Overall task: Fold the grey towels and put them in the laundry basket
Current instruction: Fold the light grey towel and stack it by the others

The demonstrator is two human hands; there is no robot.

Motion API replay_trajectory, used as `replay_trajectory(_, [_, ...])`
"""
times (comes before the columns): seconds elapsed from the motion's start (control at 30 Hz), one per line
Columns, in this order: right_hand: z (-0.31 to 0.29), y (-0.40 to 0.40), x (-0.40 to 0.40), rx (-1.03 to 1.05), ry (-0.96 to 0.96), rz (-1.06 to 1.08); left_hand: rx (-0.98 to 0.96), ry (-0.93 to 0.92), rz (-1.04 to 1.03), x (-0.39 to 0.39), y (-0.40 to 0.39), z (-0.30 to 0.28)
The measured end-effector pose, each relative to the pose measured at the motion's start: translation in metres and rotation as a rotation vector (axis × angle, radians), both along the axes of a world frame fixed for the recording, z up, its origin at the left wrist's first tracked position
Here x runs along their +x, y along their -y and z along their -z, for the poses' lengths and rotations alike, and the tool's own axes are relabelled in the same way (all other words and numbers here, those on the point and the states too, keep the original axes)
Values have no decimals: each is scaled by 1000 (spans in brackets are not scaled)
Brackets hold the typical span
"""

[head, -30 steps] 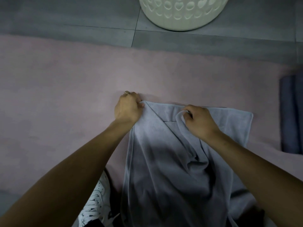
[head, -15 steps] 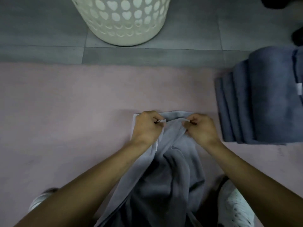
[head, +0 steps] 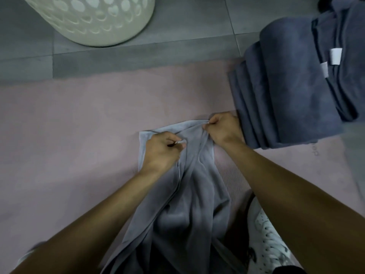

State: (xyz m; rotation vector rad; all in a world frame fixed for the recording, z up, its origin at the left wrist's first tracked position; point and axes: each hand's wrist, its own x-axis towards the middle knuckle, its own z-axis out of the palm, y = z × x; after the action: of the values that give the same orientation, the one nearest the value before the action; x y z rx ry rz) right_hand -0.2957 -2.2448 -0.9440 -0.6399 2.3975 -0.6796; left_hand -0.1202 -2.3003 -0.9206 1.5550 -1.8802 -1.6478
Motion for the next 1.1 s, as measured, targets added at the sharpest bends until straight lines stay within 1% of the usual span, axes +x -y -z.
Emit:
replay_trajectory(0.13, [3,0,8,-2,-106,46,63,-47,-69,6,-3,3])
replay_trajectory(0.23, [2,-2,11,-14,-129,38,128,-63,-101,10,-2,4])
replay_trajectory(0.3, [1,-1,10,-11,-141,36,130,-70,-111,11,0,3])
replay_trajectory(0.6, [0,13,8,184,-198,-44,105,-70,-162,19,2,9])
replay_trajectory(0.73, [1,15,24,217,-224,-44,113,-60,-183,15,3,11])
replay_trajectory(0.87, [-7,6,39,206,-307,-95,127,-8,-173,15,6,6])
replay_trajectory(0.97, [-30,-1,44,193,-208,-186,98,101,-113,23,13,-10])
replay_trajectory(1.03, [-58,-4,47,162,-135,-283,82,184,-49,32,14,-32])
replay_trajectory(1.1, [-91,-7,52,150,-119,-375,68,248,22,42,10,-59])
